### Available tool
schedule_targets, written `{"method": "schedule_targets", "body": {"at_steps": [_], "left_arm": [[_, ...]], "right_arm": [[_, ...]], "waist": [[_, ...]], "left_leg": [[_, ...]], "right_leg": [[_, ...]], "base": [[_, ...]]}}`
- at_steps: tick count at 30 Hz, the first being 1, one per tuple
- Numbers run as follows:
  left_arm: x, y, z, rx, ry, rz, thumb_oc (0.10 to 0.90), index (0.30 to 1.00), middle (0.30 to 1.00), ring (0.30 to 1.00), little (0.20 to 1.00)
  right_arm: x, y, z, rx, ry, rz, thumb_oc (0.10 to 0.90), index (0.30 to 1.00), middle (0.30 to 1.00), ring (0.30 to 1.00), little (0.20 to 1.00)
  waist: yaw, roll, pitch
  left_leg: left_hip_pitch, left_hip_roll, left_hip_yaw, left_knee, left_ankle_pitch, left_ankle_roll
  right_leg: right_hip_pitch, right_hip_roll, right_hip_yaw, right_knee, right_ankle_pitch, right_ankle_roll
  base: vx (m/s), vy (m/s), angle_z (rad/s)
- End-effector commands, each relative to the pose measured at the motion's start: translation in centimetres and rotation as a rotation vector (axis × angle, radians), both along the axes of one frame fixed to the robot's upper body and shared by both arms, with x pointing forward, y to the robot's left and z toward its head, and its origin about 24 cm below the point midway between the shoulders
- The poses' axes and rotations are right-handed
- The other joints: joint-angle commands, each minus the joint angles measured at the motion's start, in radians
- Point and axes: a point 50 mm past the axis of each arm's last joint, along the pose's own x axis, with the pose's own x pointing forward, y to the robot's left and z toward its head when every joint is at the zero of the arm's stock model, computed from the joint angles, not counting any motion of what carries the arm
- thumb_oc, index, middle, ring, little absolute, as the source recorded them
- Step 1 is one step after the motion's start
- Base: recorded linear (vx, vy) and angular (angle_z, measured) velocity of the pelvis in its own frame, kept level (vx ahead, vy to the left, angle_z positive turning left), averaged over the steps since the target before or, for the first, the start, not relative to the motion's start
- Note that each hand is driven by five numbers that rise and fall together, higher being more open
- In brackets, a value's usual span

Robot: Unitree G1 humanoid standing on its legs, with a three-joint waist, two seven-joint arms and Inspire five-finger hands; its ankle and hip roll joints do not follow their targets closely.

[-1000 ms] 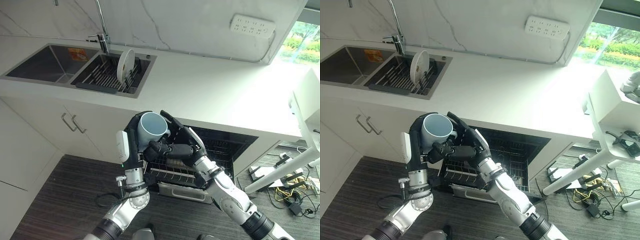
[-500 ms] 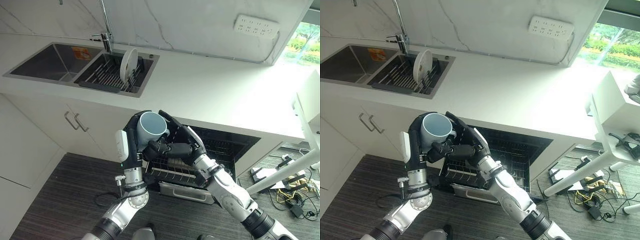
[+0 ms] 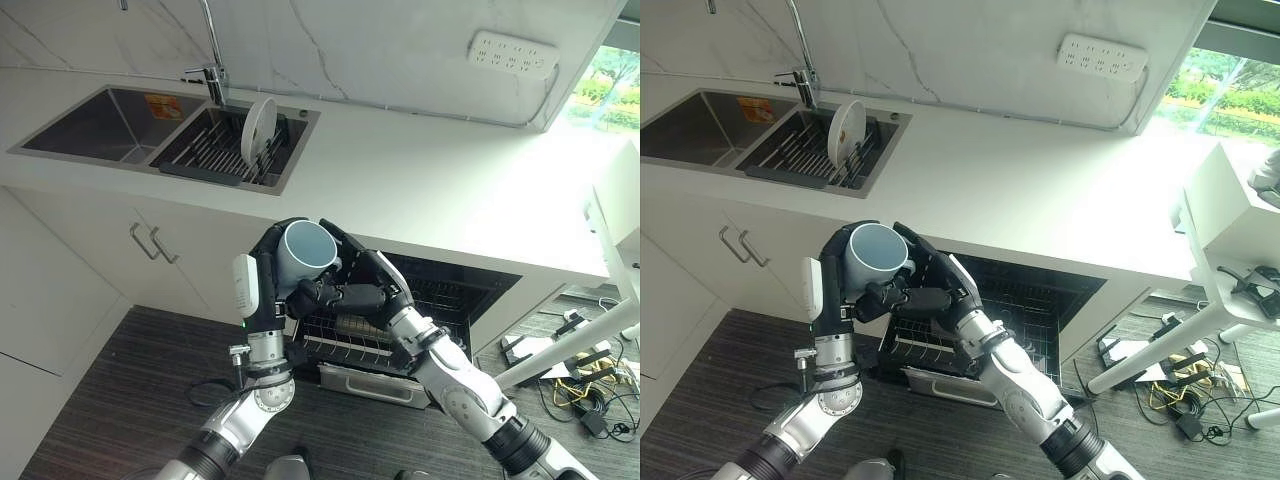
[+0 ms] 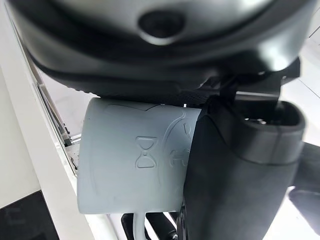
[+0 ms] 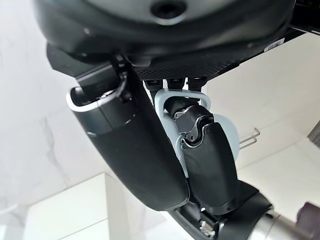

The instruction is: Place the dishes in the dishwasher.

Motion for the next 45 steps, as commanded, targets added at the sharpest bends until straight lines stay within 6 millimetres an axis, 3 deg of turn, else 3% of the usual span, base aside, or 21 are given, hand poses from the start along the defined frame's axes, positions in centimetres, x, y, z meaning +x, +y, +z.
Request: {"method": "schedule_targets", "body": {"at_steps": [1,5,18,19,20,21,22,24,25,38,39,40,41,45], "left_arm": [[-1.1,-7.9,3.2,0.161,-0.200,-0.456,0.400,0.300,0.300,0.300,0.300],[-0.8,-7.6,3.0,0.183,-0.193,-0.448,0.400,0.300,0.300,0.300,0.300],[-0.6,-7.4,2.8,0.185,-0.162,-0.441,0.400,0.300,0.300,0.300,0.300],[-0.6,-7.4,2.8,0.184,-0.162,-0.439,0.400,0.300,0.300,0.300,0.300],[-0.6,-7.5,2.8,0.183,-0.165,-0.437,0.400,0.300,0.300,0.300,0.300],[-0.6,-7.4,2.8,0.181,-0.166,-0.436,0.400,0.300,0.300,0.300,0.300],[-0.6,-7.4,2.8,0.180,-0.167,-0.434,0.400,0.300,0.300,0.300,0.300],[-0.6,-7.4,2.9,0.179,-0.169,-0.433,0.400,0.300,0.300,0.300,0.300],[-0.6,-7.4,2.9,0.178,-0.171,-0.433,0.400,0.300,0.300,0.300,0.300],[-0.7,-7.5,3.4,0.156,-0.203,-0.424,0.400,0.300,0.300,0.300,0.300],[-0.7,-7.5,3.4,0.157,-0.206,-0.424,0.483,0.425,0.425,0.425,0.425],[-0.8,-7.6,3.4,0.158,-0.211,-0.425,0.596,0.594,0.594,0.594,0.594],[-0.8,-7.6,3.4,0.153,-0.208,-0.429,0.800,0.900,0.900,0.900,0.900],[-0.9,-7.7,3.4,0.151,-0.215,-0.433,0.800,0.900,0.900,0.900,0.900]], "right_arm": [[-1.6,7.2,7.8,0.048,-0.408,0.319,0.800,0.900,0.900,0.900,0.900],[-1.1,6.7,7.6,-0.092,-0.486,0.288,0.800,0.900,0.900,0.900,0.900],[-1.4,6.9,8.9,0.009,-0.495,0.306,0.800,0.900,0.900,0.900,0.900],[-1.4,6.9,9.0,0.013,-0.488,0.308,0.613,0.620,0.620,0.620,0.620],[-1.3,7.0,9.0,0.018,-0.478,0.305,0.624,0.636,0.636,0.636,0.636],[-1.3,7.0,8.9,0.019,-0.471,0.304,0.593,0.589,0.589,0.589,0.589],[-1.2,7.1,8.9,0.018,-0.465,0.300,0.533,0.500,0.500,0.500,0.500],[-1.2,7.1,8.9,0.018,-0.464,0.292,0.466,0.399,0.399,0.399,0.399],[-1.1,7.0,8.8,0.021,-0.463,0.286,0.400,0.300,0.300,0.300,0.300],[-0.6,6.3,8.5,0.069,-0.415,0.196,0.400,0.300,0.300,0.300,0.300],[-0.6,6.3,8.5,0.080,-0.405,0.189,0.400,0.300,0.300,0.300,0.300],[-0.5,6.1,8.5,0.090,-0.398,0.179,0.400,0.300,0.300,0.300,0.300],[-0.3,5.8,8.5,0.113,-0.390,0.138,0.400,0.300,0.300,0.300,0.300],[0.1,5.1,8.6,0.137,-0.382,0.070,0.400,0.300,0.300,0.300,0.300]], "waist": [[-0.013,-0.015,-0.044],[-0.017,-0.015,-0.042],[-0.011,-0.014,-0.042],[-0.012,-0.014,-0.042],[-0.011,-0.013,-0.041],[-0.010,-0.012,-0.041],[-0.010,-0.012,-0.042],[-0.010,-0.011,-0.041],[-0.010,-0.011,-0.041],[-0.016,-0.011,-0.041],[-0.017,-0.011,-0.041],[-0.018,-0.010,-0.041],[-0.021,-0.009,-0.041],[-0.026,-0.008,-0.040]], "left_leg": [[0.088,0.040,0.063,0.025,-0.165,0.003],[0.089,0.040,0.065,0.025,-0.165,0.003],[0.091,0.040,0.062,0.025,-0.165,0.003],[0.091,0.039,0.063,0.025,-0.166,0.003],[0.091,0.040,0.063,0.025,-0.166,0.003],[0.091,0.039,0.063,0.025,-0.165,0.003],[0.091,0.039,0.064,0.025,-0.165,0.003],[0.090,0.039,0.064,0.025,-0.164,0.003],[0.090,0.039,0.065,0.025,-0.164,0.003],[0.091,0.045,0.070,0.025,-0.163,0.001],[0.092,0.046,0.070,0.025,-0.163,0.000],[0.092,0.046,0.070,0.025,-0.163,0.000],[0.093,0.046,0.072,0.025,-0.164,0.001],[0.094,0.047,0.074,0.025,-0.165,0.001]], "right_leg": [[-0.017,0.013,0.078,-0.017,-0.022,0.052],[-0.019,0.014,0.083,-0.017,-0.021,0.052],[-0.014,0.013,0.077,-0.017,-0.022,0.052],[-0.014,0.012,0.077,-0.017,-0.022,0.052],[-0.014,0.011,0.077,-0.017,-0.021,0.052],[-0.014,0.010,0.076,-0.017,-0.021,0.052],[-0.015,0.010,0.076,-0.017,-0.021,0.052],[-0.015,0.009,0.076,-0.017,-0.020,0.053],[-0.015,0.008,0.075,-0.017,-0.020,0.053],[-0.014,0.009,0.073,-0.017,-0.021,0.052],[-0.014,0.010,0.073,-0.017,-0.021,0.051],[-0.014,0.010,0.073,-0.017,-0.021,0.051],[-0.013,0.010,0.074,-0.017,-0.022,0.050],[-0.013,0.011,0.075,-0.017,-0.023,0.049]], "base": [[0.00,0.000,0.00],[0.00,0.000,0.00],[0.00,0.000,0.00],[0.00,0.000,0.00],[0.00,0.000,0.00],[0.00,0.000,0.00],[0.00,0.000,0.00],[0.00,0.000,0.00],[0.00,0.000,0.00],[0.00,0.000,0.00],[0.00,0.000,0.00],[0.00,0.000,0.00],[0.00,0.000,0.00],[0.00,0.000,0.00]]}}
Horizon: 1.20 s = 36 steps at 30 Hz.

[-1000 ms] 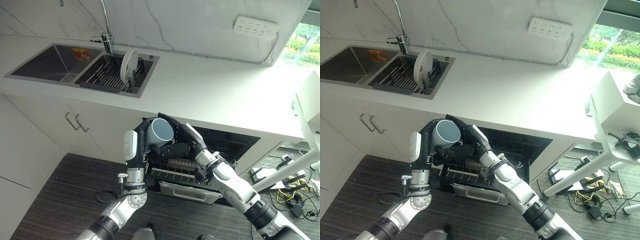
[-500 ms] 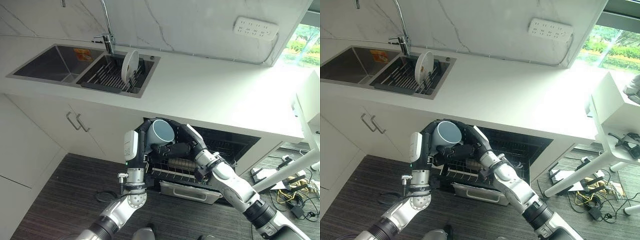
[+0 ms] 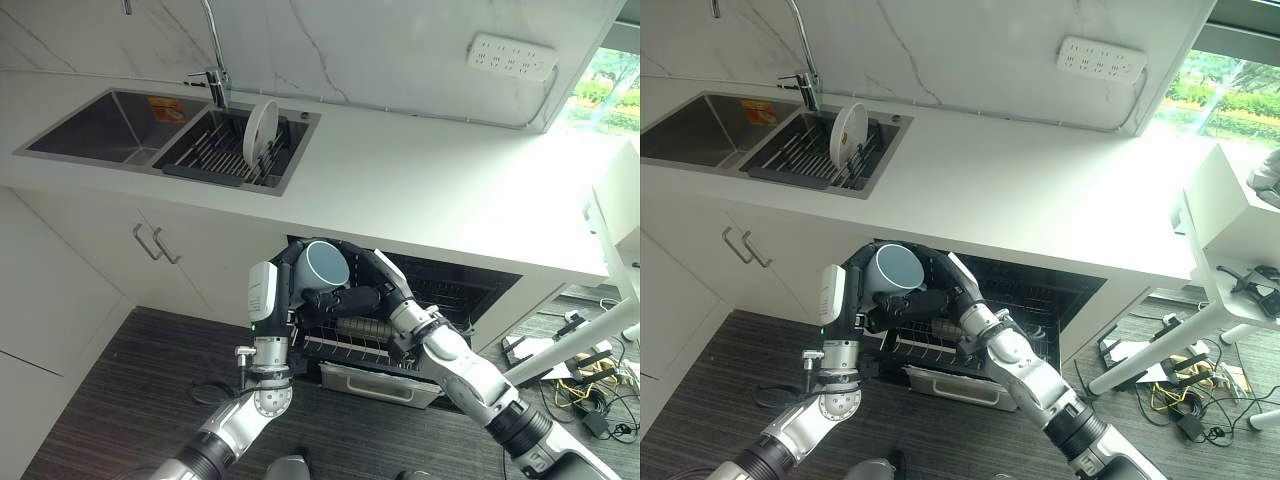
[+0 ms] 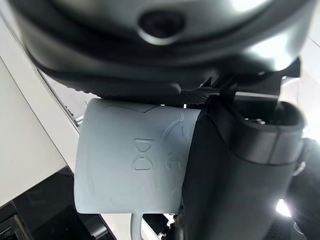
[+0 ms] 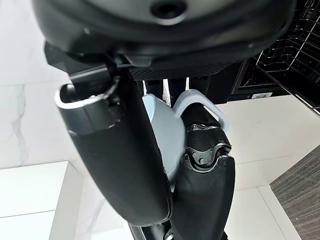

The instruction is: Place the dishes in the dishwasher.

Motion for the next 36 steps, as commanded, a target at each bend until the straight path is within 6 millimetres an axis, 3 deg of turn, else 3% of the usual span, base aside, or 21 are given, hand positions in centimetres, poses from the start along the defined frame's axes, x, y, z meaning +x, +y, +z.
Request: {"method": "schedule_targets", "body": {"at_steps": [1,7,9,15,36], "left_arm": [[-1.0,-7.6,5.2,-0.015,-0.298,-0.402,0.800,0.900,0.900,0.900,0.900],[-1.3,-7.6,5.5,0.005,-0.322,-0.419,0.800,0.900,0.900,0.900,0.900],[-1.1,-7.3,5.8,0.014,-0.331,-0.385,0.800,0.900,0.900,0.900,0.900],[-1.0,-6.7,5.9,0.016,-0.346,-0.338,0.800,0.900,0.900,0.900,0.900],[-0.8,-6.3,7.0,0.010,-0.391,-0.294,0.800,0.900,0.900,0.900,0.900]], "right_arm": [[-1.0,5.2,8.7,0.398,-0.284,0.134,0.400,0.300,0.300,0.300,0.300],[0.0,2.0,8.8,0.507,-0.296,-0.082,0.400,0.300,0.300,0.300,0.300],[0.2,-0.9,9.0,0.608,-0.303,-0.231,0.400,0.300,0.300,0.300,0.300],[-0.3,-4.3,9.1,0.736,-0.331,-0.388,0.400,0.300,0.300,0.300,0.300],[-1.8,-9.6,8.4,0.829,-0.420,-0.745,0.400,0.300,0.300,0.300,0.300]], "waist": [[-0.023,-0.009,-0.039],[-0.041,-0.001,-0.039],[-0.061,0.007,-0.037],[-0.088,0.021,-0.039],[-0.150,0.037,-0.049]], "left_leg": [[0.096,0.050,0.078,0.025,-0.170,-0.002],[0.098,0.054,0.084,0.025,-0.169,-0.002],[0.100,0.060,0.094,0.025,-0.169,-0.003],[0.104,0.066,0.107,0.025,-0.168,-0.005],[0.120,0.077,0.149,0.025,-0.168,-0.001]], "right_leg": [[-0.013,0.015,0.076,-0.024,-0.023,0.048],[-0.013,0.018,0.080,-0.024,-0.024,0.047],[-0.013,0.019,0.084,-0.024,-0.026,0.045],[-0.012,0.023,0.089,-0.024,-0.031,0.041],[-0.021,0.039,0.131,-0.024,-0.031,0.033]], "base": [[0.00,0.000,0.00],[0.00,0.000,0.00],[-0.02,0.039,0.00],[-0.01,0.017,-0.01],[-0.01,0.015,-0.05]]}}
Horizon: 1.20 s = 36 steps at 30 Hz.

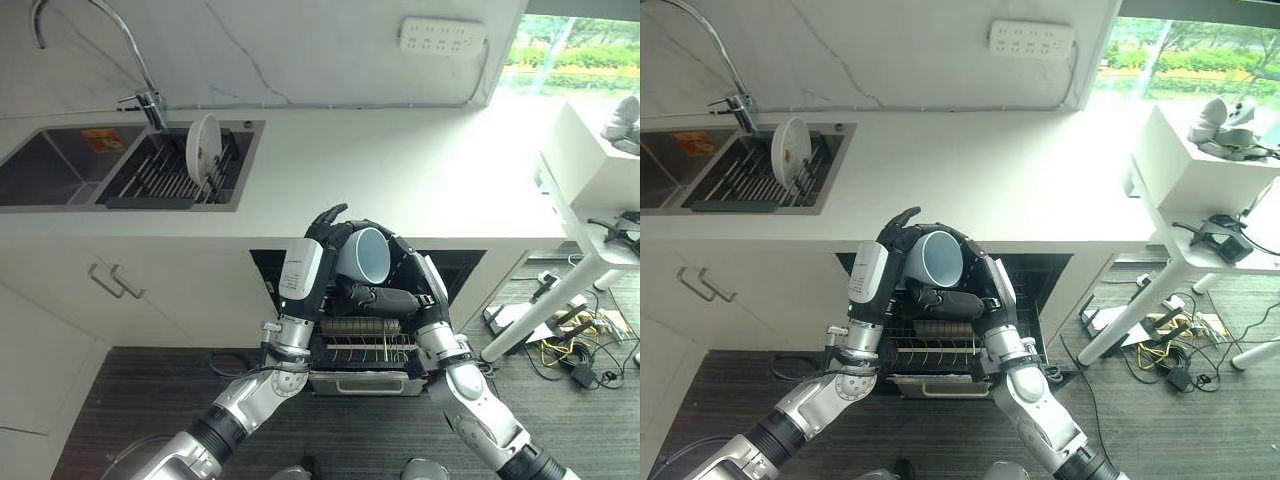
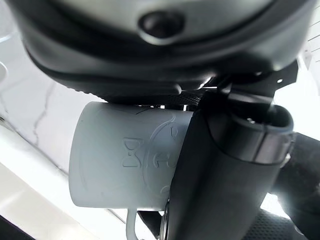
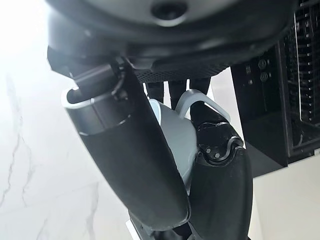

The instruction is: Place the dishes in the dishwasher.

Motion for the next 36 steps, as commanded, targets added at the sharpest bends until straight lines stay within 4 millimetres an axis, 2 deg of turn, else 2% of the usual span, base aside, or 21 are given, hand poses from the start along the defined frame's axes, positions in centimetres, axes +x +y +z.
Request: {"method": "schedule_targets", "body": {"at_steps": [1,2,7,17,24,27,28,33,34,36], "left_arm": [[-2.4,-3.0,3.4,-0.163,-0.190,-0.170,0.800,0.900,0.900,0.900,0.900],[-2.5,-2.9,3.6,-0.178,-0.189,-0.185,0.800,0.900,0.900,0.900,0.900],[-2.6,-2.7,3.9,-0.201,-0.183,-0.202,0.800,0.900,0.900,0.900,0.900],[-2.4,-1.3,4.2,-0.218,-0.209,-0.147,0.800,0.900,0.900,0.900,0.900],[-2.7,-1.2,4.8,-0.266,-0.245,-0.181,0.800,0.900,0.900,0.900,0.900],[-3.0,-1.3,5.2,-0.287,-0.269,-0.225,0.800,0.900,0.900,0.900,0.900],[-3.5,-1.6,5.9,-0.316,-0.291,-0.325,0.800,0.900,0.900,0.900,0.900],[-4.3,-2.3,6.9,-0.430,-0.250,-0.559,0.800,0.900,0.900,0.900,0.900],[-4.4,-2.5,6.9,-0.414,-0.252,-0.595,0.800,0.900,0.900,0.900,0.900],[-4.5,-2.6,7.0,-0.418,-0.252,-0.635,0.800,0.900,0.900,0.900,0.900]], "right_arm": [[1.7,-6.8,8.8,0.474,-0.364,-0.506,0.400,0.300,0.300,0.300,0.300],[1.4,-7.2,9.0,0.412,-0.399,-0.554,0.400,0.300,0.300,0.300,0.300],[1.2,-8.3,9.3,0.320,-0.432,-0.635,0.400,0.300,0.300,0.300,0.300],[0.7,-11.4,9.0,0.298,-0.436,-0.781,0.400,0.300,0.300,0.300,0.300],[0.7,-11.8,8.8,0.296,-0.418,-0.796,0.400,0.300,0.300,0.300,0.300],[0.9,-11.7,8.6,0.291,-0.398,-0.743,0.400,0.300,0.300,0.300,0.300],[1.5,-11.0,8.2,0.359,-0.352,-0.555,0.400,0.300,0.300,0.300,0.300],[2.6,-7.9,6.9,0.525,-0.243,-0.143,0.400,0.300,0.300,0.300,0.300],[2.7,-7.1,6.6,0.497,-0.221,-0.083,0.400,0.300,0.300,0.300,0.300],[2.7,-6.7,6.5,0.438,-0.210,-0.071,0.400,0.300,0.300,0.300,0.300]], "waist": [[0.012,0.003,-0.054],[0.007,0.004,-0.054],[-0.002,0.004,-0.056],[-0.003,0.001,-0.062],[-0.003,-0.001,-0.066],[-0.005,-0.002,-0.068],[-0.006,-0.002,-0.067],[-0.007,-0.004,-0.069],[-0.007,-0.007,-0.076],[-0.008,-0.010,-0.082]], "left_leg": [[0.097,0.084,0.092,0.017,-0.138,-0.023],[0.097,0.084,0.096,0.017,-0.138,-0.023],[0.096,0.088,0.102,0.017,-0.138,-0.025],[0.082,0.096,0.103,0.017,-0.133,-0.034],[0.079,0.099,0.107,0.017,-0.130,-0.038],[0.079,0.100,0.109,0.017,-0.129,-0.038],[0.081,0.102,0.110,0.017,-0.129,-0.039],[0.090,0.106,0.116,0.017,-0.132,-0.043],[0.084,0.107,0.118,0.017,-0.126,-0.043],[0.082,0.107,0.119,0.017,-0.125,-0.042]], "right_leg": [[-0.021,0.054,0.077,-0.009,-0.035,0.028],[-0.023,0.055,0.080,-0.009,-0.035,0.028],[-0.028,0.058,0.087,-0.009,-0.033,0.028],[-0.037,0.062,0.083,-0.009,-0.033,0.027],[-0.039,0.060,0.076,-0.009,-0.033,0.027],[-0.038,0.060,0.076,-0.009,-0.033,0.027],[-0.037,0.060,0.077,-0.009,-0.033,0.026],[-0.028,0.058,0.073,-0.009,-0.037,0.028],[-0.034,0.057,0.072,-0.009,-0.032,0.026],[-0.036,0.057,0.072,-0.009,-0.031,0.026]], "base": [[-0.03,0.026,-0.04],[0.00,0.000,0.00],[-0.01,0.013,-0.06],[-0.01,0.005,-0.05],[-0.01,0.001,0.00],[0.00,0.000,0.00],[0.00,0.000,0.00],[0.00,0.000,0.00],[0.00,0.000,0.00],[0.02,-0.008,0.01]]}}
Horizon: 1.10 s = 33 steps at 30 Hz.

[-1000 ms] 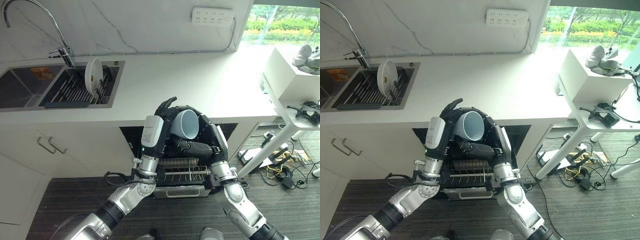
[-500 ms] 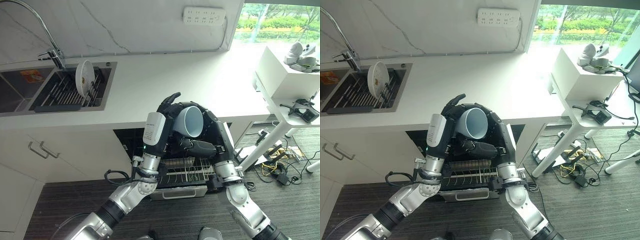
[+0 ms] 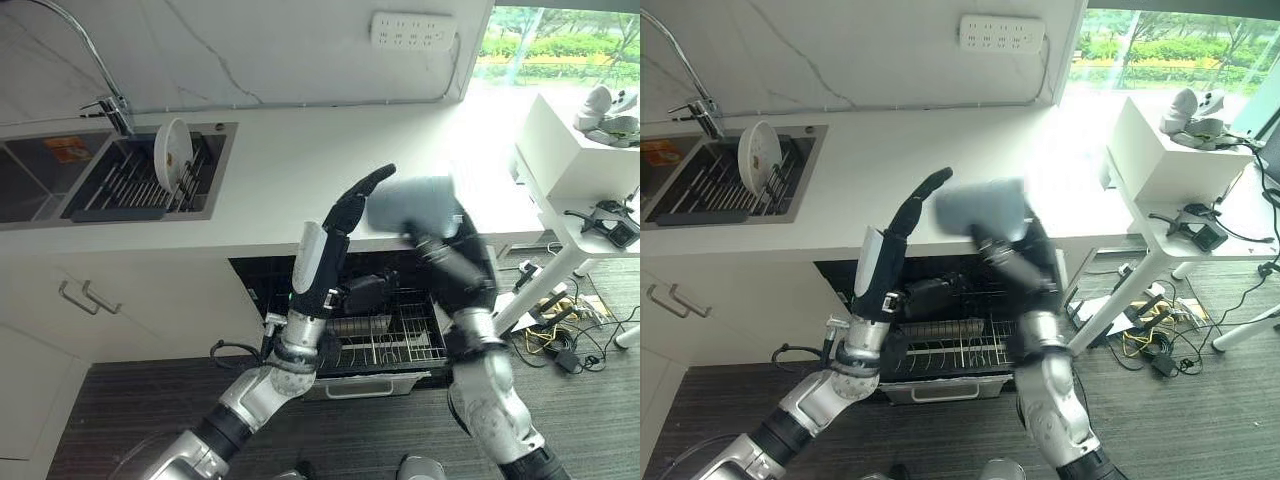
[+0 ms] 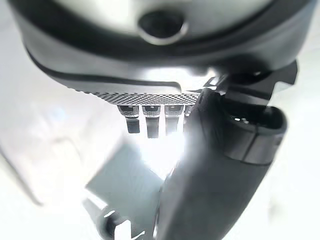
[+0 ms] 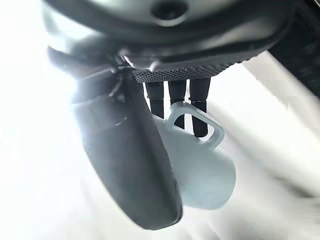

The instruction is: Place the dishes in the dishwasher.

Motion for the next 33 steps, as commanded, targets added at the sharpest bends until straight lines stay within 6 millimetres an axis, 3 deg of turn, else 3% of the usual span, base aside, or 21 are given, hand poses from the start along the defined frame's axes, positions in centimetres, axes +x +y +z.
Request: {"method": "schedule_targets", "body": {"at_steps": [1,5,9,19,25,33], "left_arm": [[-1.9,-0.9,3.2,-0.151,-0.157,-0.229,0.800,0.900,0.900,0.900,0.900],[-1.4,-0.5,2.7,-0.187,-0.081,-0.262,0.800,0.900,0.900,0.900,0.900],[-1.2,-0.6,2.1,-0.171,-0.039,-0.268,0.800,0.900,0.900,0.900,0.900],[-1.1,-0.2,1.6,-0.171,-0.048,-0.163,0.800,0.900,0.900,0.900,0.900],[-0.6,2.2,0.7,-0.173,0.046,-0.101,0.800,0.900,0.900,0.900,0.900],[-1.3,7.0,-2.6,0.072,0.208,-0.047,0.800,0.900,0.900,0.900,0.900]], "right_arm": [[1.0,0.3,4.0,-0.037,-0.220,0.149,0.400,0.300,0.300,0.300,0.300],[1.0,0.3,2.2,0.243,-0.191,0.230,0.400,0.300,0.300,0.300,0.300],[0.8,0.0,2.3,0.105,-0.189,0.172,0.400,0.300,0.300,0.300,0.300],[0.7,-0.1,2.8,0.053,-0.222,0.132,0.400,0.300,0.300,0.300,0.300],[0.0,-0.2,2.2,-0.117,-0.215,0.157,0.400,0.300,0.300,0.300,0.300],[-1.5,-3.7,-1.8,-0.214,-0.076,0.132,0.400,0.300,0.300,0.300,0.300]], "waist": [[0.000,-0.008,-0.079],[-0.002,-0.012,-0.091],[-0.004,-0.014,-0.090],[0.000,-0.015,-0.093],[0.002,-0.011,-0.088],[0.004,-0.009,-0.075]], "left_leg": [[0.080,0.082,0.099,0.017,-0.116,-0.022],[0.078,0.087,0.101,0.017,-0.110,-0.023],[0.084,0.086,0.097,0.017,-0.115,-0.023],[0.077,0.082,0.094,0.017,-0.109,-0.021],[0.076,0.082,0.093,0.017,-0.104,-0.023],[0.066,0.086,0.091,0.017,-0.098,-0.032]], "right_leg": [[-0.026,0.030,0.049,-0.001,-0.033,0.027],[-0.030,0.034,0.050,-0.001,-0.028,0.026],[-0.023,0.034,0.048,-0.001,-0.032,0.027],[-0.033,0.036,0.055,-0.001,-0.024,0.026],[-0.030,0.036,0.055,-0.001,-0.028,0.024],[-0.031,0.033,0.036,-0.001,-0.033,0.025]], "base": [[0.00,0.000,0.00],[0.00,0.000,0.00],[0.00,0.000,0.00],[0.00,-0.002,0.01],[0.03,0.010,0.00],[0.00,0.000,0.00]]}}
